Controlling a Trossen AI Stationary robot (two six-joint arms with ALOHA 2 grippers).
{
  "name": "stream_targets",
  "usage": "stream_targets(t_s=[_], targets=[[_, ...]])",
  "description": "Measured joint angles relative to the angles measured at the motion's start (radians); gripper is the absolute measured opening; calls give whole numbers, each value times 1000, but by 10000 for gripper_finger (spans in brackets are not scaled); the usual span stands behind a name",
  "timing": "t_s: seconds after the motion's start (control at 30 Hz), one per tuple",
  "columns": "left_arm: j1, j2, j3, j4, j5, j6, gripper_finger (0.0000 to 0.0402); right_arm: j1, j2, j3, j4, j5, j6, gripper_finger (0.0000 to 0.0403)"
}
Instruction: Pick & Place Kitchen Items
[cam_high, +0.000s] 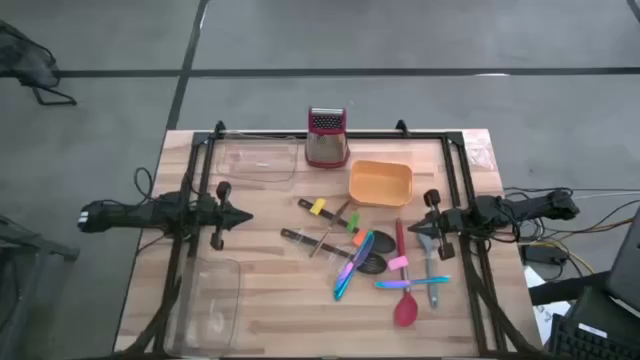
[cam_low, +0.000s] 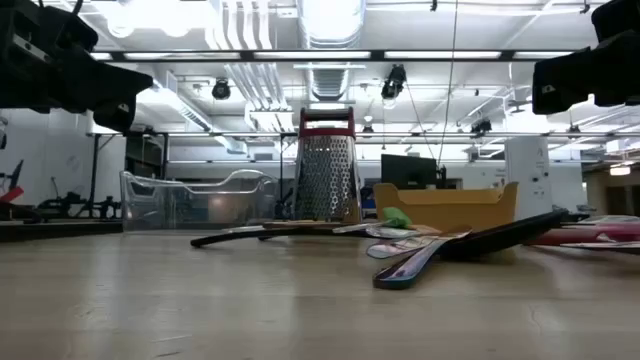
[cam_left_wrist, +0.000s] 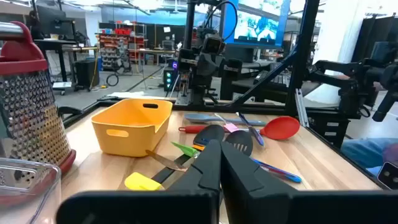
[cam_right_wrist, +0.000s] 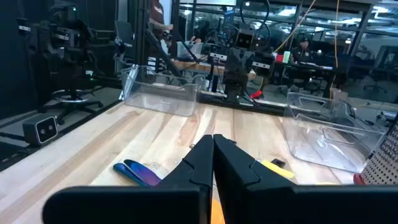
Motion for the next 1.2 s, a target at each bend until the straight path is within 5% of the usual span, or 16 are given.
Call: stream_targets(t_s=[1.2], targets=[[0, 0, 0, 0, 0, 0, 5, -2, 0, 0, 0, 1, -41, 8]])
